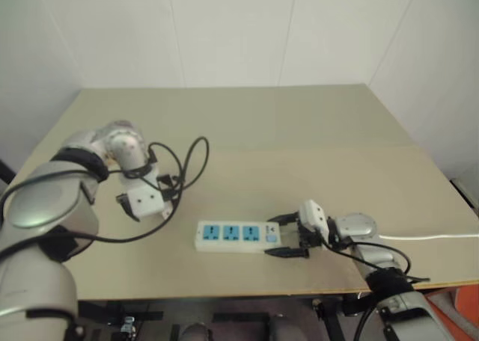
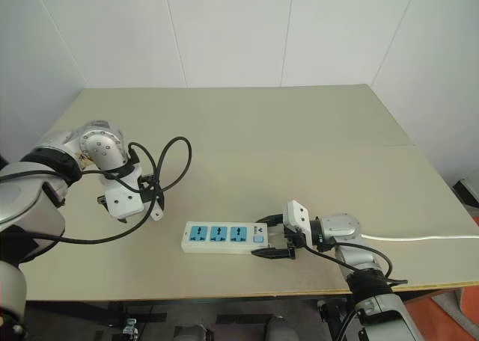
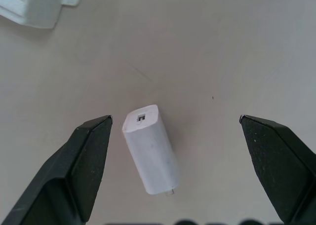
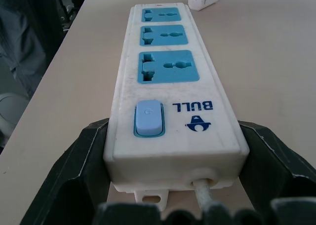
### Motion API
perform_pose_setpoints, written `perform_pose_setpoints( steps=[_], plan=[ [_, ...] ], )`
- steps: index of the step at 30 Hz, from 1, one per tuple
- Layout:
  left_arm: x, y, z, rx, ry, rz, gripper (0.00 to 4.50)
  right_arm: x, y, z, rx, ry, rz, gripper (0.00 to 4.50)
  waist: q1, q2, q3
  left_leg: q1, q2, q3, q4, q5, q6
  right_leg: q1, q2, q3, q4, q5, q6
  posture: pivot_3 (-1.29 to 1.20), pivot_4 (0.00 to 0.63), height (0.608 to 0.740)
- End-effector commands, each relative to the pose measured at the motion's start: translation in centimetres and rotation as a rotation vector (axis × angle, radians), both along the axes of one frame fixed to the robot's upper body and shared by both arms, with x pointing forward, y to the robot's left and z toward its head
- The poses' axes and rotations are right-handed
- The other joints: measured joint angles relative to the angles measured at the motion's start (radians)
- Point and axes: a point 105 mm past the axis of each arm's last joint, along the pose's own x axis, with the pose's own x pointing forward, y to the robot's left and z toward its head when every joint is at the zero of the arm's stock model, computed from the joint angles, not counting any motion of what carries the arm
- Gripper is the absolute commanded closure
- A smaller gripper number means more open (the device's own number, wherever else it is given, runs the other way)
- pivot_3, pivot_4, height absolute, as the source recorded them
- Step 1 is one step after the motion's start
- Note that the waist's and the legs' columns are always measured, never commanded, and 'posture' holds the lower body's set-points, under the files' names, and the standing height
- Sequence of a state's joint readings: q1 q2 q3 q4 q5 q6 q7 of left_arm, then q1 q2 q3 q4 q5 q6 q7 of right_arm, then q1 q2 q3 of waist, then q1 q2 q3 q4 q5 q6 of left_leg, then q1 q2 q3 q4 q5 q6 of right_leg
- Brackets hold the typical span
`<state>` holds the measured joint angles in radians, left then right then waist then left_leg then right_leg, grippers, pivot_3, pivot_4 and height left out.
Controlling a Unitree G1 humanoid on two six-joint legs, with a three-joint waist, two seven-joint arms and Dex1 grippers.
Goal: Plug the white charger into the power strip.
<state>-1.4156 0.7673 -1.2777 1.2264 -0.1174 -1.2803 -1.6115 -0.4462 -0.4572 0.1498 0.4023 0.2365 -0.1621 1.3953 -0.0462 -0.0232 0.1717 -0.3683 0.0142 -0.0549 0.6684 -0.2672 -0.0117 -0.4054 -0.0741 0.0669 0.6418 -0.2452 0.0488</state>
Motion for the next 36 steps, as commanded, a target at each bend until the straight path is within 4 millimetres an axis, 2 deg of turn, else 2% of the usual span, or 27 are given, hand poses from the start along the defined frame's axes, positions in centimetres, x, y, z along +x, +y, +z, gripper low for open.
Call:
perform_pose_setpoints(
  steps=[1, 24, 33, 36],
  plan=[
    [0.2, 0.0, 0.1, -0.005, -0.017, -0.002, 0.0, 0.0, 0.1, 0.3, -0.004, -0.018, -0.003, 1.09, 0.001, 0.0, 0.0, 0.0, 0.0, 0.0, 0.0, 0.0, 0.0, 0.0, 0.0, 0.0, 0.0, 0.0, 0.0, 0.0, 0.15, 0.74],
    [1.2, -0.7, -2.1, 0.01, -0.024, 0.119, 0.0, 0.0, -0.5, -0.2, -0.018, -0.001, -0.045, 1.09, 0.002, 0.0, 0.0, 0.0, 0.0, 0.0, 0.0, 0.0, 0.0, 0.001, 0.0, 0.0, 0.0, 0.0, 0.0, 0.0, 0.15, 0.74],
    [1.7, -1.1, -2.6, -0.007, -0.07, 0.106, 0.0, -0.1, -0.6, -0.4, -0.023, 0.005, -0.057, 1.09, 0.003, 0.0, 0.0, 0.001, 0.0, 0.0, 0.0, 0.0, 0.0, 0.001, 0.0, 0.0, 0.0, 0.0, 0.0, 0.0, 0.15, 0.74],
    [2.0, -1.4, -2.7, -0.014, -0.088, 0.106, 0.55, 0.1, -0.6, -0.4, -0.028, 0.005, -0.061, 1.09, 0.003, 0.0, 0.0, 0.0, 0.0, 0.0, 0.0, 0.0, 0.0, 0.001, 0.0, 0.0, 0.0, 0.0, 0.0, 0.0, 0.15, 0.74]
  ],
)
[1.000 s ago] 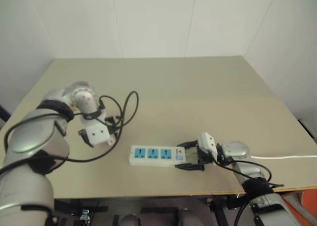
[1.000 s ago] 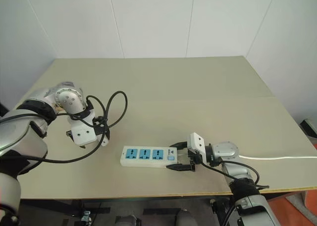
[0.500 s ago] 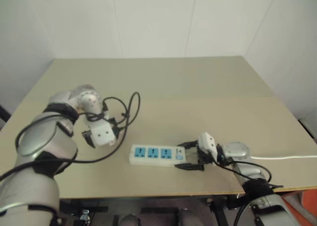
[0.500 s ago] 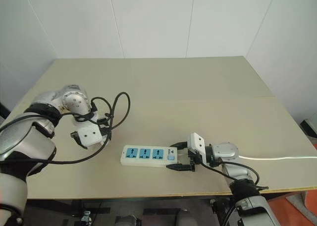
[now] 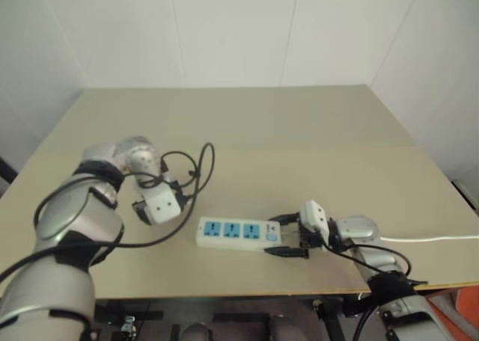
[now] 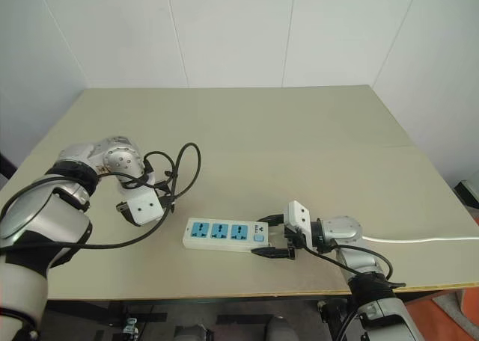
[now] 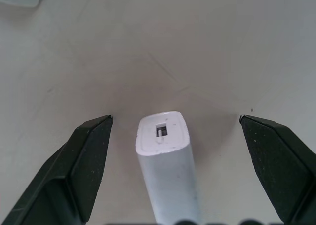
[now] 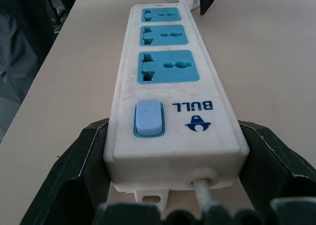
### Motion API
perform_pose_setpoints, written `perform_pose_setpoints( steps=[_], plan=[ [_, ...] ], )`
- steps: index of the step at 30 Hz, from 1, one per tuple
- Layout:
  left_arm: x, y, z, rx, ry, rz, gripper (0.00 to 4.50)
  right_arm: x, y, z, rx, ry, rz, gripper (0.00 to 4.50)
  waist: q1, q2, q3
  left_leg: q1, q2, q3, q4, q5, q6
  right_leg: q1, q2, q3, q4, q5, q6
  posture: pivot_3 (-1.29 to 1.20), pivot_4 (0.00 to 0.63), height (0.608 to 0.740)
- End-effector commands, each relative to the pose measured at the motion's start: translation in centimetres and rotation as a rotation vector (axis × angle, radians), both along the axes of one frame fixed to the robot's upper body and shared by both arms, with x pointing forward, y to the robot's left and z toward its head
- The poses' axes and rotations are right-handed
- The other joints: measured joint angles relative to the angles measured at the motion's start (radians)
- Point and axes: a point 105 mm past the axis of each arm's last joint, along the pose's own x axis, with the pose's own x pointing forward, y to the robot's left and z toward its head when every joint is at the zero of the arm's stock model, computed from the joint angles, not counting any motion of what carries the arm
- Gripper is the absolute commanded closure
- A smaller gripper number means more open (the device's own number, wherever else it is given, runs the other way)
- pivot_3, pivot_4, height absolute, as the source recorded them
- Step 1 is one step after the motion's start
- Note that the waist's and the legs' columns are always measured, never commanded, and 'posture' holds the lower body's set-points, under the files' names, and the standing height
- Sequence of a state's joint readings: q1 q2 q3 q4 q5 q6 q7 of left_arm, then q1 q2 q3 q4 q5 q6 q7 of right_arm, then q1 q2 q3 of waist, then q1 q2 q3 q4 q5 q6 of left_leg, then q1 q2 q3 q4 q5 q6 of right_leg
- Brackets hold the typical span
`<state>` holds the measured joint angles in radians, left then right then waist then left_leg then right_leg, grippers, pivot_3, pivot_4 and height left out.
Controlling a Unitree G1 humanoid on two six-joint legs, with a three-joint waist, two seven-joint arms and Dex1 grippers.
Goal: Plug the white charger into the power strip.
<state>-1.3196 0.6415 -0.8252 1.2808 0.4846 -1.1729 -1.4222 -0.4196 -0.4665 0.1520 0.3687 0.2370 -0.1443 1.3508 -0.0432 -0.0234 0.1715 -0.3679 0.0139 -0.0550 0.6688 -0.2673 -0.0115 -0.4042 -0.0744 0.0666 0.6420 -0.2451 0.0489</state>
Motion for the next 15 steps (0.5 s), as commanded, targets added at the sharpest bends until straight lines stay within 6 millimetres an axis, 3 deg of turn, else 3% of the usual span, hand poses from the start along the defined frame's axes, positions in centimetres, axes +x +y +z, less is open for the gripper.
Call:
perform_pose_setpoints(
  steps=[1, 9, 10, 15],
  plan=[
    [0.49, -0.06, 0.22, -0.012, -0.039, 0.01, 0.81, 0.14, -0.48, -0.27, -0.031, 0.002, -0.022, 1.09, 0.0, 0.0, 0.0, 0.0, 0.0, 0.0, 0.0, 0.0, 0.0, 0.0, 0.0, 0.0, 0.0, 0.0, 0.0, 0.0, 0.15, 0.74],
    [1.25, -0.11, 0.1, -0.008, -0.098, 0.019, 3.32, 0.18, -0.65, -0.51, -0.044, 0.002, -0.027, 1.09, 0.002, 0.001, -0.002, 0.004, 0.0, 0.0, 0.0, 0.0, 0.0, 0.003, 0.0, 0.0, 0.001, 0.0, 0.0, 0.0, 0.15, 0.74],
    [1.24, -0.09, 0.09, -0.005, -0.097, 0.015, 3.49, 0.19, -0.65, -0.51, -0.045, 0.002, -0.027, 1.09, 0.003, 0.001, -0.002, 0.005, 0.0, 0.0, 0.0, 0.0, 0.0, 0.004, 0.0, 0.0, 0.001, 0.0, 0.0, 0.0, 0.15, 0.74],
    [1.38, -0.71, 0.06, -0.054, -0.101, 0.031, 3.49, 0.24, -0.68, -0.52, -0.048, -0.002, -0.028, 1.09, 0.004, 0.001, -0.002, 0.011, 0.0, 0.0, -0.001, 0.0, 0.0, 0.011, 0.0, 0.0, 0.0, 0.0, 0.0, 0.0, 0.15, 0.74]
  ],
)
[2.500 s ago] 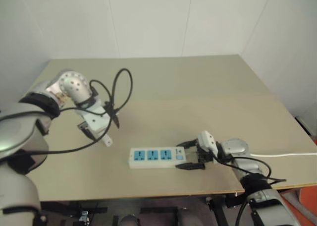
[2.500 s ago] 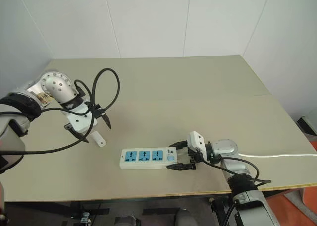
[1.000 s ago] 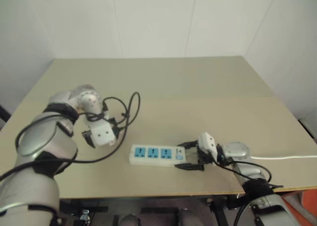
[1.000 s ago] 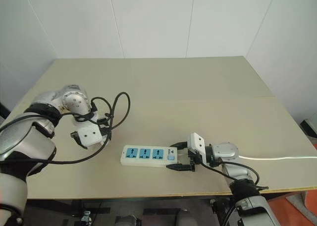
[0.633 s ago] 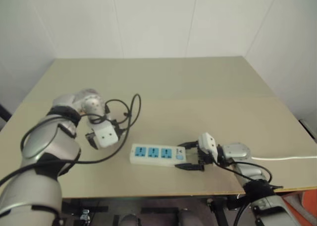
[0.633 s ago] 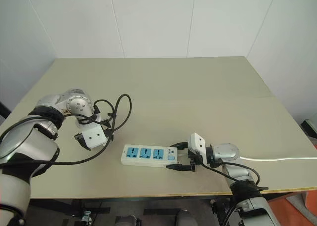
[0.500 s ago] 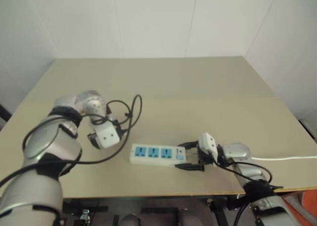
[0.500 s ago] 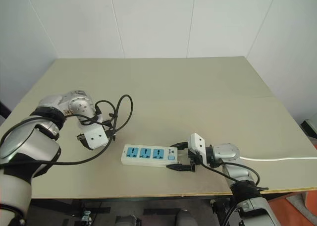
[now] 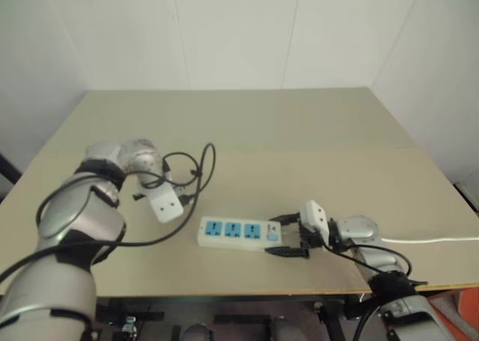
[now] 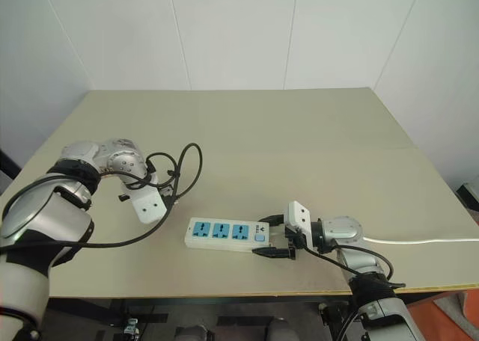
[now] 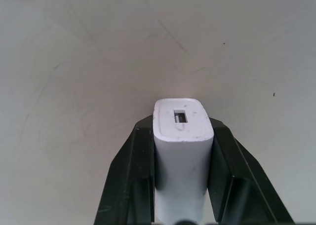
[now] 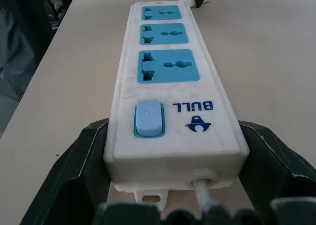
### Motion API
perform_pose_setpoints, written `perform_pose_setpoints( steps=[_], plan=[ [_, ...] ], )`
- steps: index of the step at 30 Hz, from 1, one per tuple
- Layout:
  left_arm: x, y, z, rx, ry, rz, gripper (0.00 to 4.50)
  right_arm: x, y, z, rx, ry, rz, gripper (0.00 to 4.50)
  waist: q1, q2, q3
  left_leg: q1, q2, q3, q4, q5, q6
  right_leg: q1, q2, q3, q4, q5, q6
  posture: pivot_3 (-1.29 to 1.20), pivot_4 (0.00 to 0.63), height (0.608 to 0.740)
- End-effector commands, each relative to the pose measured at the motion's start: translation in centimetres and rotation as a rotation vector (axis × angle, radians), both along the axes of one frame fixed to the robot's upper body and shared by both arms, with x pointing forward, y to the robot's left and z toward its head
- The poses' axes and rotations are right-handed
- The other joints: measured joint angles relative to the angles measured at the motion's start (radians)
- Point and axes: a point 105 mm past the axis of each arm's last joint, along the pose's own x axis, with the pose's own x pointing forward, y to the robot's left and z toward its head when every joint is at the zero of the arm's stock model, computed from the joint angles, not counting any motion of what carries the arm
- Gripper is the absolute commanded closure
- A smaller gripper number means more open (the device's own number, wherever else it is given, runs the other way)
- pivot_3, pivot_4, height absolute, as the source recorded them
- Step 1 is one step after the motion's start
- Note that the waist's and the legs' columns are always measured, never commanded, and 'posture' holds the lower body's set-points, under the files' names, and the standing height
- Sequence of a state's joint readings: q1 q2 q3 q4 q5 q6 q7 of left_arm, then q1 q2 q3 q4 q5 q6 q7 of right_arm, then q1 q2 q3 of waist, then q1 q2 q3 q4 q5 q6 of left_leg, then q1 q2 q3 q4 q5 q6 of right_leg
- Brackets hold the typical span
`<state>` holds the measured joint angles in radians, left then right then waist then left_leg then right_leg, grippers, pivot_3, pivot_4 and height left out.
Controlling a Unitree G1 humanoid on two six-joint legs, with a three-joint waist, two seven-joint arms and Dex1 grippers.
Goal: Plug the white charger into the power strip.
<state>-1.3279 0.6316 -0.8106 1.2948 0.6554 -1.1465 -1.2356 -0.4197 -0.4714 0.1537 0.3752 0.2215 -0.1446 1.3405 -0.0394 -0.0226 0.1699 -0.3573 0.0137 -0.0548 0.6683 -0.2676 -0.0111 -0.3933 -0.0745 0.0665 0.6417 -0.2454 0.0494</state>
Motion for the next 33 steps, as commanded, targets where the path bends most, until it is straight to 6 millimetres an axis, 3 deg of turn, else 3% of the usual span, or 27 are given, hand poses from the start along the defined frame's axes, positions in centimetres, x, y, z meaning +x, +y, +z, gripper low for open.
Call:
perform_pose_setpoints(
  steps=[1, 7, 10, 15, 18, 21, 25, 33],
  plan=[
    [0.2, -1.1, 0.5, -0.083, -0.005, 0.018, 3.49, 0.1, -0.5, -0.2, -0.029, -0.003, -0.015, 1.09, 0.001, 0.0, 0.0, 0.0, 0.0, 0.0, 0.0, 0.0, 0.0, 0.001, 0.0, 0.0, 0.0, 0.0, 0.0, 0.0, 0.15, 0.74],
    [0.1, -5.8, 3.8, -0.55, 0.148, 0.152, 3.49, 0.1, -0.5, -0.3, -0.032, -0.002, -0.012, 1.09, 0.001, 0.0, 0.0, 0.0, 0.0, 0.0, 0.0, 0.0, 0.0, 0.001, 0.0, -0.001, 0.0, 0.0, 0.0, 0.0, 0.15, 0.74],
    [0.5, -7.1, 6.0, -0.777, 0.168, 0.195, 3.49, 0.1, -0.6, -0.2, -0.032, -0.002, -0.01, 1.09, -0.004, 0.0, 0.0, 0.0, 0.0, -0.001, 0.0, 0.0, 0.0, 0.0, 0.0, -0.001, 0.0, 0.0, 0.0, 0.0, 0.15, 0.74],
    [0.3, -8.3, 10.9, -1.284, 0.308, 0.238, 3.49, 0.1, -0.4, -0.1, -0.016, -0.003, -0.007, 1.09, -0.006, 0.0, 0.0, 0.0, 0.0, -0.001, 0.0, 0.0, 0.001, 0.001, 0.0, -0.001, 0.0, 0.0, 0.0, 0.0, 0.15, 0.74],
    [-0.1, -8.5, 12.4, -1.536, 0.446, 0.291, 3.49, 0.0, -0.2, -0.1, -0.005, 0.0, 0.001, 1.09, -0.006, 0.0, 0.0, 0.0, 0.001, -0.001, 0.0, 0.0, 0.001, 0.001, 0.0, -0.001, 0.0, 0.0, 0.0, 0.0, 0.15, 0.74],
    [-1.1, -9.1, 11.9, -1.733, 0.573, 0.413, 3.49, 0.2, 0.0, -0.4, -0.006, 0.0, 0.007, 1.09, -0.007, 0.0, 0.0, 0.001, 0.001, -0.001, 0.0, 0.0, 0.001, 0.001, -0.001, -0.001, 0.001, 0.0, 0.0, 0.0, 0.15, 0.74],
    [-2.9, -10.3, 10.9, -1.842, 0.677, 0.51, 3.49, 0.5, 0.3, -0.6, 0.001, -0.001, 0.012, 1.09, -0.008, 0.0, 0.0, 0.003, 0.001, -0.001, 0.0, 0.0, 0.0, 0.002, 0.0, -0.001, 0.001, 0.0, 0.0, 0.0, 0.15, 0.74],
    [-6.3, -12.4, 8.0, -1.786, 0.876, 0.529, 3.49, 1.2, 1.5, -0.6, 0.029, -0.007, 0.039, 1.09, -0.018, 0.0, -0.002, 0.007, 0.002, -0.001, 0.0, 0.0, 0.0, 0.004, 0.001, 0.0, 0.002, 0.0, 0.0, 0.0, 0.15, 0.74]
  ],
)
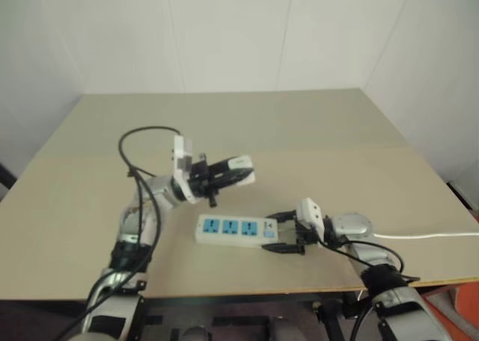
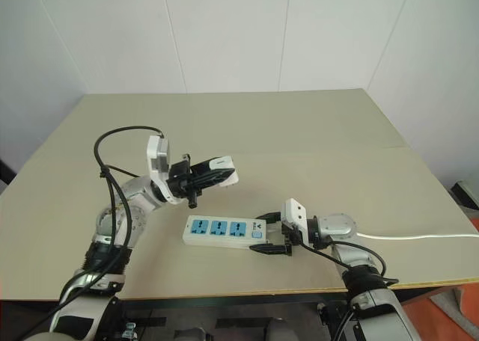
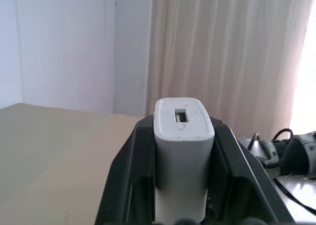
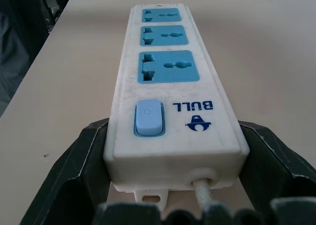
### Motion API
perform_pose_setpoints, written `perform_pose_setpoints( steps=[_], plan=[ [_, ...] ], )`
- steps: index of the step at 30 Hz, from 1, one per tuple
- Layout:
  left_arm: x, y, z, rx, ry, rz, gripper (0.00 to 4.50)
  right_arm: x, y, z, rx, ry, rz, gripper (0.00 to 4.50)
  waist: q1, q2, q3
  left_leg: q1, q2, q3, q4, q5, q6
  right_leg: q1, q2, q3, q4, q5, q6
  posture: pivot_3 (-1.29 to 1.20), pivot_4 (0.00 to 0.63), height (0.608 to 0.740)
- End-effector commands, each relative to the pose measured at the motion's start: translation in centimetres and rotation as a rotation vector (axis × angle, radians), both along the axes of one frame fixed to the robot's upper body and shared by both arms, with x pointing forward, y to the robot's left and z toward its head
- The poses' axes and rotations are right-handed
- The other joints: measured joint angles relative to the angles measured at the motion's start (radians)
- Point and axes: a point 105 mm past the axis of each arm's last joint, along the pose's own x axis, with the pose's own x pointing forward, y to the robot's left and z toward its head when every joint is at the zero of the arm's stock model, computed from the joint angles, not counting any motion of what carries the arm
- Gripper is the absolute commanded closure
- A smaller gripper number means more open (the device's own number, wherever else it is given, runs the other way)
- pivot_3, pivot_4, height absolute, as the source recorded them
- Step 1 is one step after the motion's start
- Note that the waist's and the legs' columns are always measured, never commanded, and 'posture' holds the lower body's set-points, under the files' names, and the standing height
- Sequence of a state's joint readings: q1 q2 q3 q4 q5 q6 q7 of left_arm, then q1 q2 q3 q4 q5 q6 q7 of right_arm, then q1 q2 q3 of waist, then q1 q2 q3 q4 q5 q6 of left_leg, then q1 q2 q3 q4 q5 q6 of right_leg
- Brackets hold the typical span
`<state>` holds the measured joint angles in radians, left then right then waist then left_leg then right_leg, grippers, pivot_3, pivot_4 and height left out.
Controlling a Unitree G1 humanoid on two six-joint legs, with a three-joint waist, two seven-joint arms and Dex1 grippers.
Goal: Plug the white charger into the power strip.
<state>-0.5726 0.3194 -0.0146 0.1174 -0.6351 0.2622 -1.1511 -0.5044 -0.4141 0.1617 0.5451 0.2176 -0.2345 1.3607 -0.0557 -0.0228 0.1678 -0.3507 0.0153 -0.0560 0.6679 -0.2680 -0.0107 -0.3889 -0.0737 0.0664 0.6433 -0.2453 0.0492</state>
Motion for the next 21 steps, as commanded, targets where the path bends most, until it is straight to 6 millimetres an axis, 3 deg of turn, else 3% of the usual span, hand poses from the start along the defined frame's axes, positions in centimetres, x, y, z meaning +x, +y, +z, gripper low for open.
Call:
perform_pose_setpoints(
  steps=[1, 4, 10, 15, 21],
  plan=[
    [-1.8, -0.4, 0.1, -0.002, -0.024, -0.109, 3.49, 0.0, 0.7, -0.4, -0.006, -0.003, 0.026, 1.09, -0.007, 0.0, 0.0, 0.0, 0.0, 0.0, 0.0, 0.0, 0.0, 0.0, 0.0, 0.0, 0.0, 0.0, 0.0, 0.0, 0.15, 0.74],
    [-2.4, 0.1, -1.0, 0.032, 0.009, -0.204, 3.49, 0.0, 1.1, -0.6, -0.011, -0.002, 0.043, 1.09, -0.015, 0.0, 0.0, 0.0, 0.0, 0.0, -0.001, 0.0, 0.0, 0.0, 0.0, 0.0, -0.001, 0.0, 0.0, 0.0, 0.15, 0.74],
    [-1.8, 1.0, -2.7, 0.127, 0.011, -0.306, 3.49, 0.0, 1.6, -0.9, -0.015, -0.004, 0.062, 1.09, -0.018, 0.0, -0.001, 0.001, 0.001, 0.0, -0.002, 0.0, 0.0, 0.001, 0.002, 0.0, -0.001, 0.0, -0.001, 0.0, 0.15, 0.74],
    [-1.0, 0.7, -4.4, 0.194, -0.001, -0.322, 3.49, 0.0, 1.9, -0.8, -0.01, -0.006, 0.071, 1.09, -0.018, 0.0, -0.001, 0.001, 0.001, 0.0, -0.002, 0.0, 0.0, 0.001, 0.002, 0.001, -0.002, 0.0, -0.001, 0.0, 0.15, 0.74],
    [-0.8, 0.1, -5.0, 0.189, -0.009, -0.333, 3.49, -0.2, 2.1, -0.9, -0.011, -0.004, 0.077, 1.09, -0.018, 0.0, -0.001, 0.001, 0.001, 0.0, -0.002, 0.0, 0.0, 0.0, 0.002, 0.001, -0.002, 0.0, -0.001, 0.0, 0.15, 0.74]
  ],
)
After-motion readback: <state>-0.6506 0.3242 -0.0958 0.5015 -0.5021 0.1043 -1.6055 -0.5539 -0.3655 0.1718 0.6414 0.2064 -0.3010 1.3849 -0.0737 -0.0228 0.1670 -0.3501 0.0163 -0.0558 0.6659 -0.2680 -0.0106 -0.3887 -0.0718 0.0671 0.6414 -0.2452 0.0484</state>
